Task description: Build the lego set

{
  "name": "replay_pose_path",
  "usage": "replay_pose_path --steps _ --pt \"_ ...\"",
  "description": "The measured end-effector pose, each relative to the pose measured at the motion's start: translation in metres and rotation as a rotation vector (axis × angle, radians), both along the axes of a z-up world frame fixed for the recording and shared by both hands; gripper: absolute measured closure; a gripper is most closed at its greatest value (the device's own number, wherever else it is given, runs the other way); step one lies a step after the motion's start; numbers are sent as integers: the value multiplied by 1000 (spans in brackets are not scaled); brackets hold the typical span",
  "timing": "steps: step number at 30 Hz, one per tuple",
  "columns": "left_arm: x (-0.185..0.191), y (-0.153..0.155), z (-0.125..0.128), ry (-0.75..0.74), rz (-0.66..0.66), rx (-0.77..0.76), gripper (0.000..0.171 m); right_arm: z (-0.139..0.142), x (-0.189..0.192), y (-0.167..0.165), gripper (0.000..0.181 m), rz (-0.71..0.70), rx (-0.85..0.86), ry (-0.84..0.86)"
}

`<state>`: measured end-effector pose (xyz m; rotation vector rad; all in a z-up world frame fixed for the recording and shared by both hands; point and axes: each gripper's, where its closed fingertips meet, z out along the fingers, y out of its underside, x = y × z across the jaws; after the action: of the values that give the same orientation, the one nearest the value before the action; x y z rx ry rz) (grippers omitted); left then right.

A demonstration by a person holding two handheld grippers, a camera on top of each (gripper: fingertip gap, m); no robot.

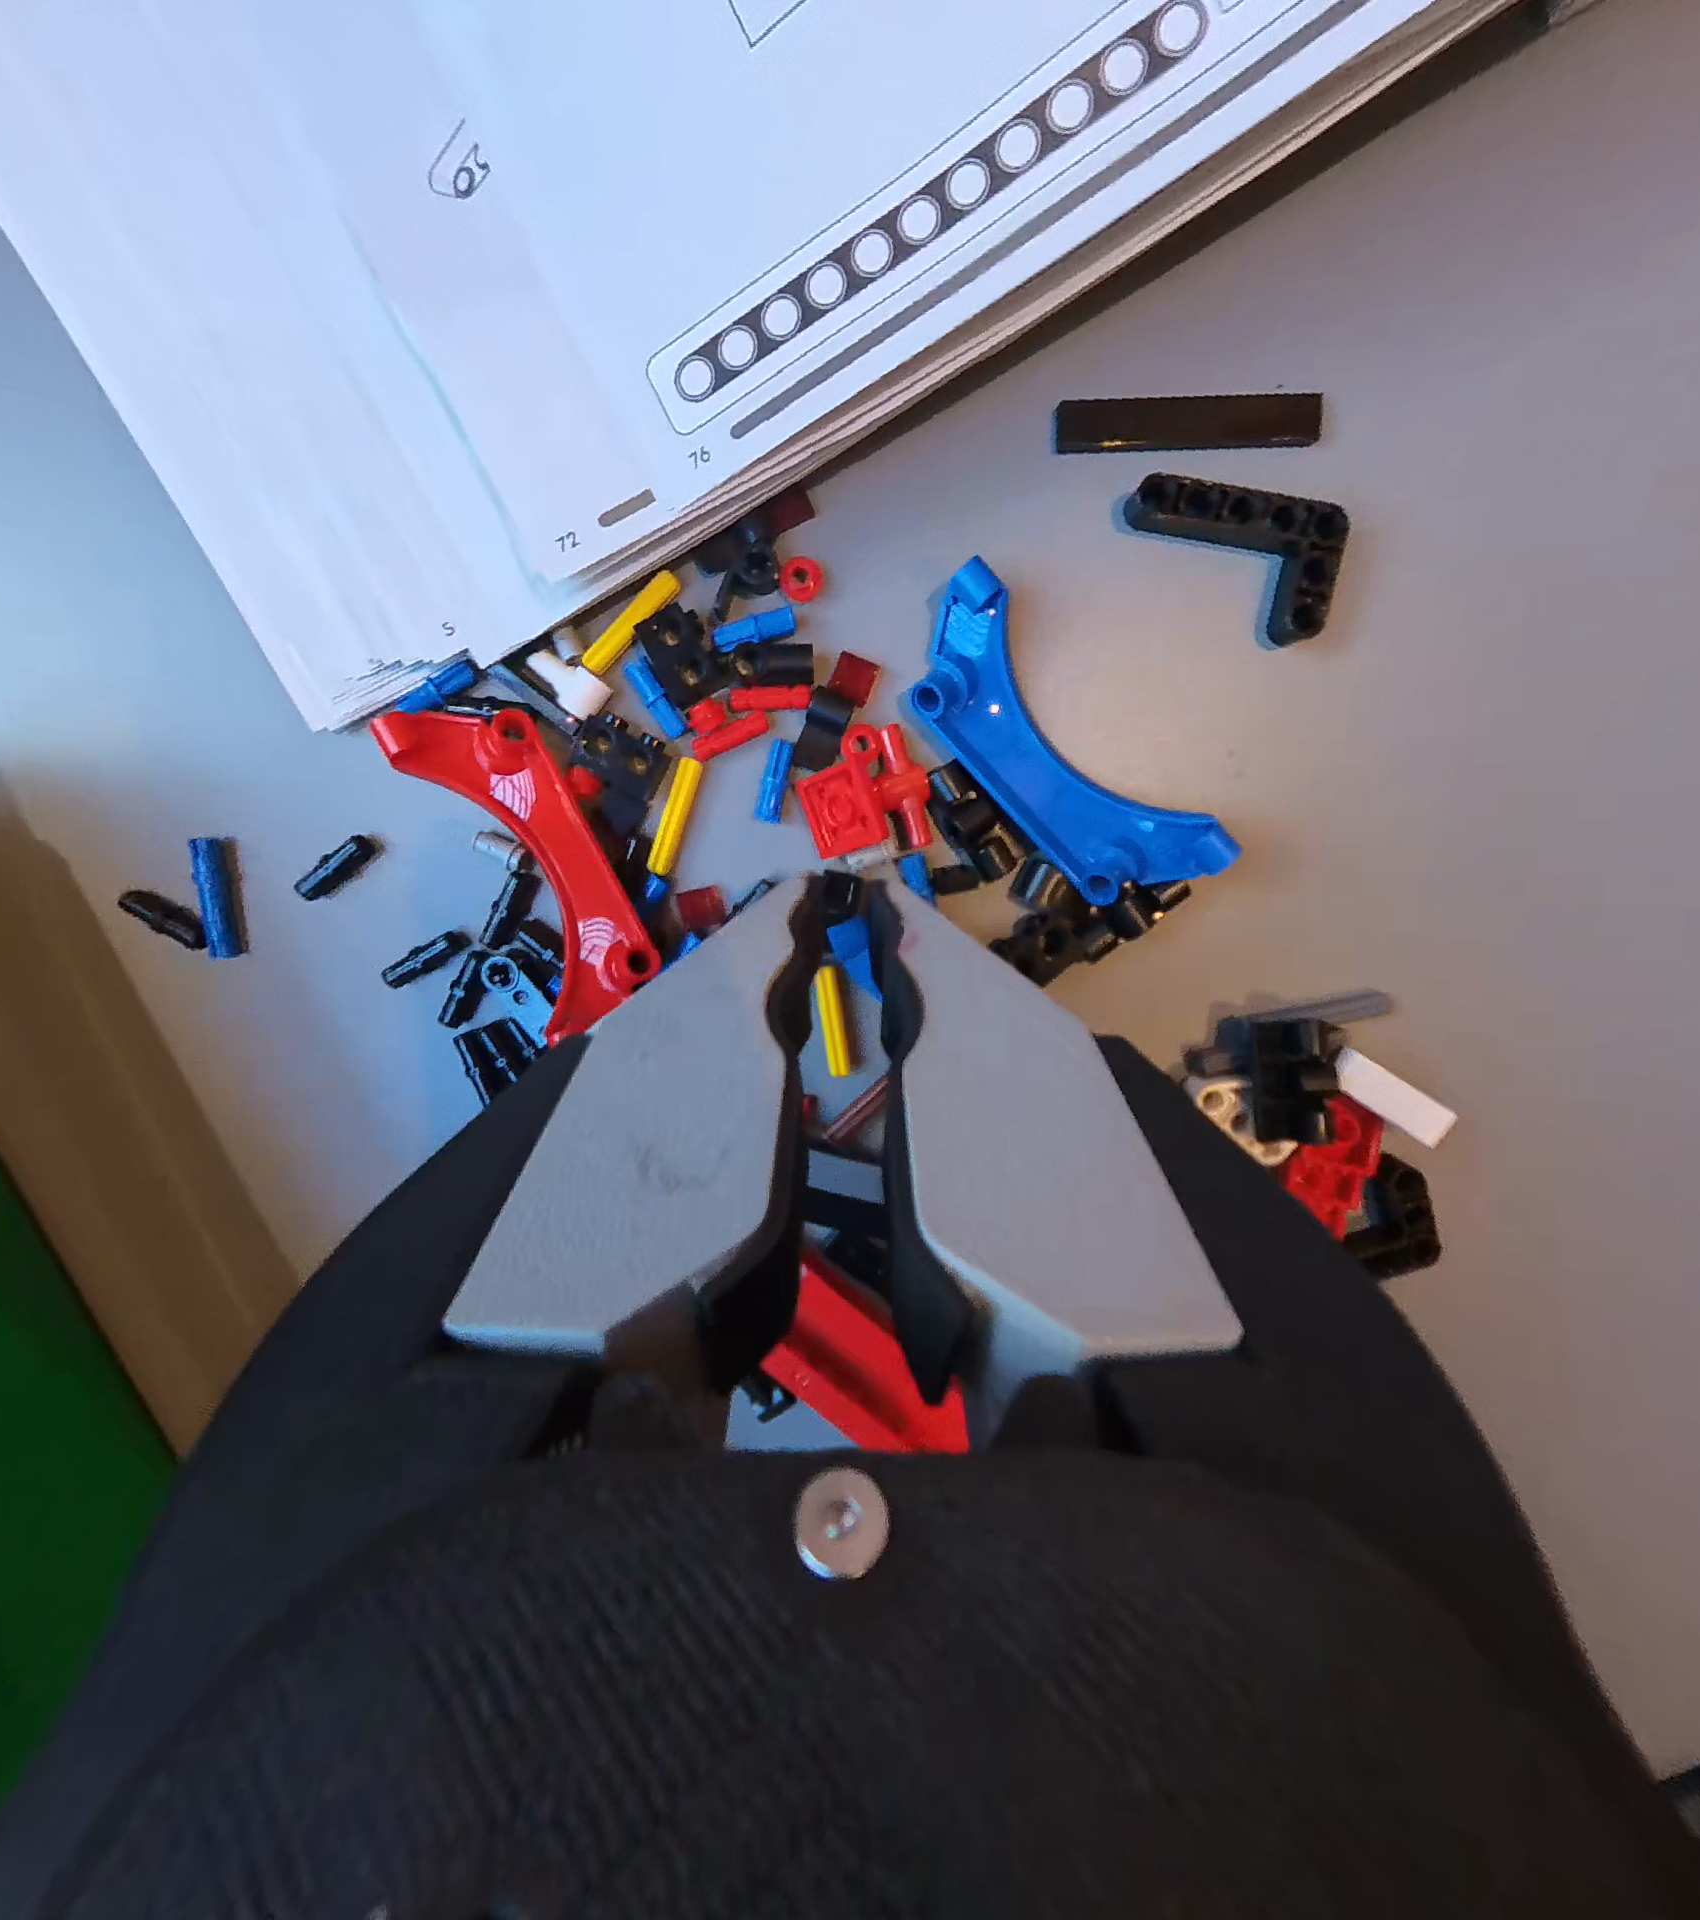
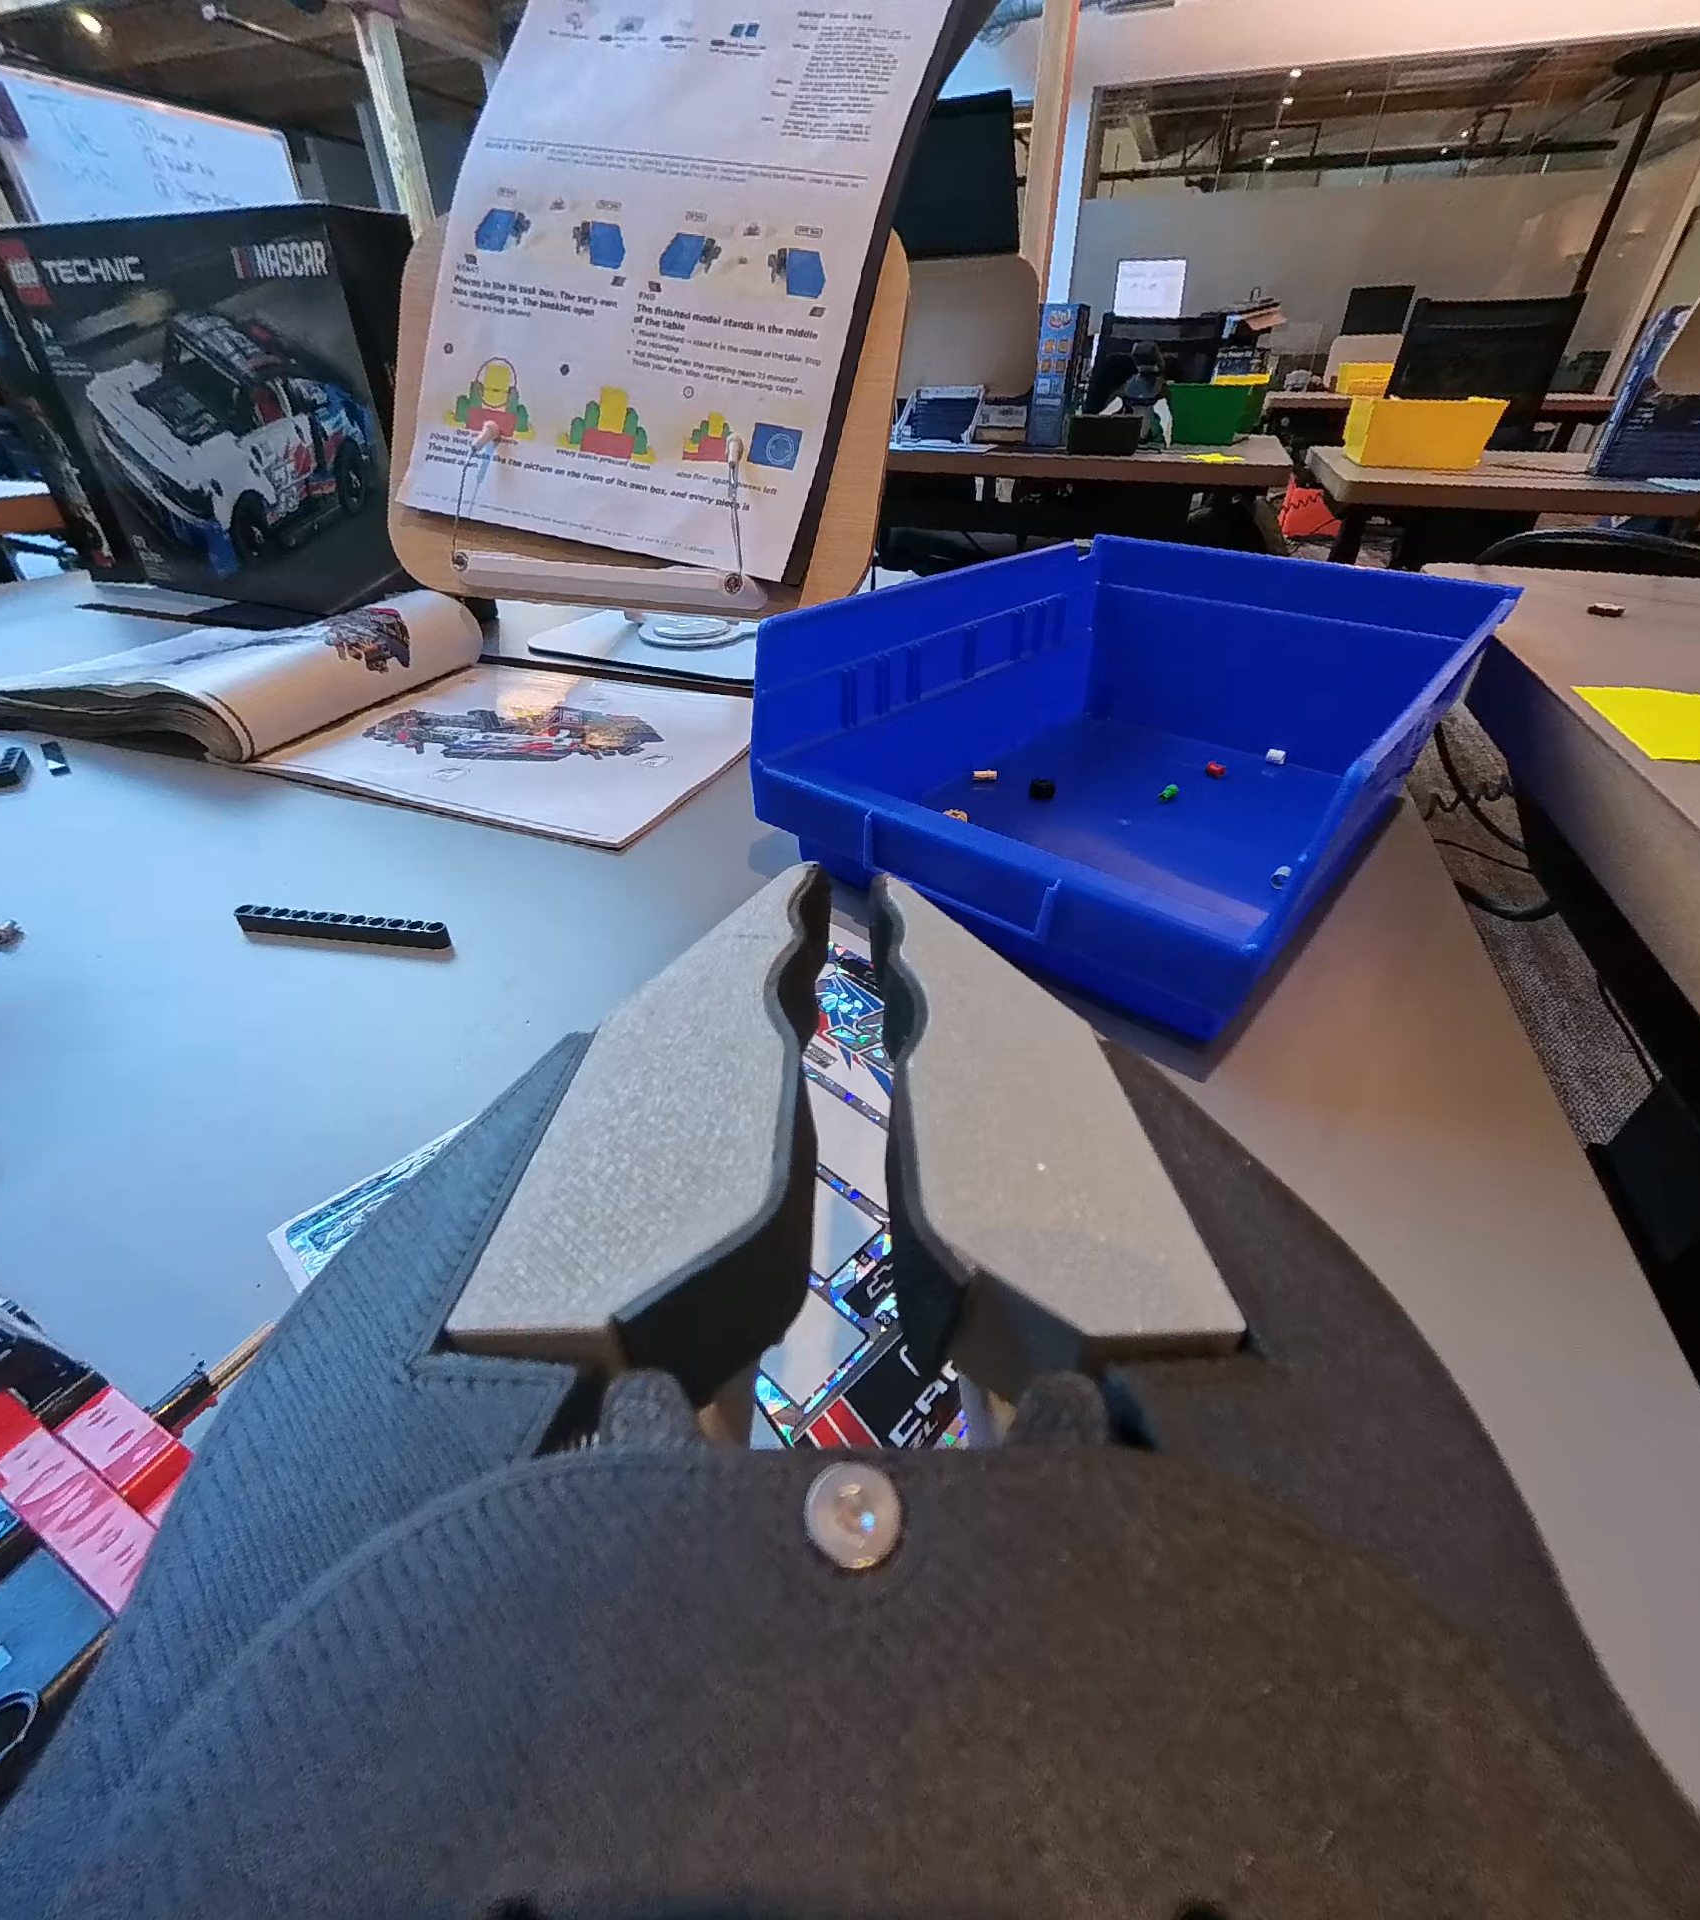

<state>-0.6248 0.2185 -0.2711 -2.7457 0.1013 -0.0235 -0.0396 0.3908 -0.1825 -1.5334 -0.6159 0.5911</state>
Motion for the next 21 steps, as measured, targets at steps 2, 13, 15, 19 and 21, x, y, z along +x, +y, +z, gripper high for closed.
replay_pose_path --steps 2,13,15,19,21 --pt "2 2 -2 -17 11 -7 165 0 0 0 177 1 0 1" --pt "5 9 -10 -50 56 -24 167 0 0 0 177 6 -5 4" --pt "5 9 -10 -42 54 -26 169 0 0 0 177 6 -6 4" --pt "6 8 -9 -41 46 -20 170 0 0 0 177 6 -6 5" --pt "6 8 -8 -36 47 -15 170 0 0 0 177 7 -7 6"
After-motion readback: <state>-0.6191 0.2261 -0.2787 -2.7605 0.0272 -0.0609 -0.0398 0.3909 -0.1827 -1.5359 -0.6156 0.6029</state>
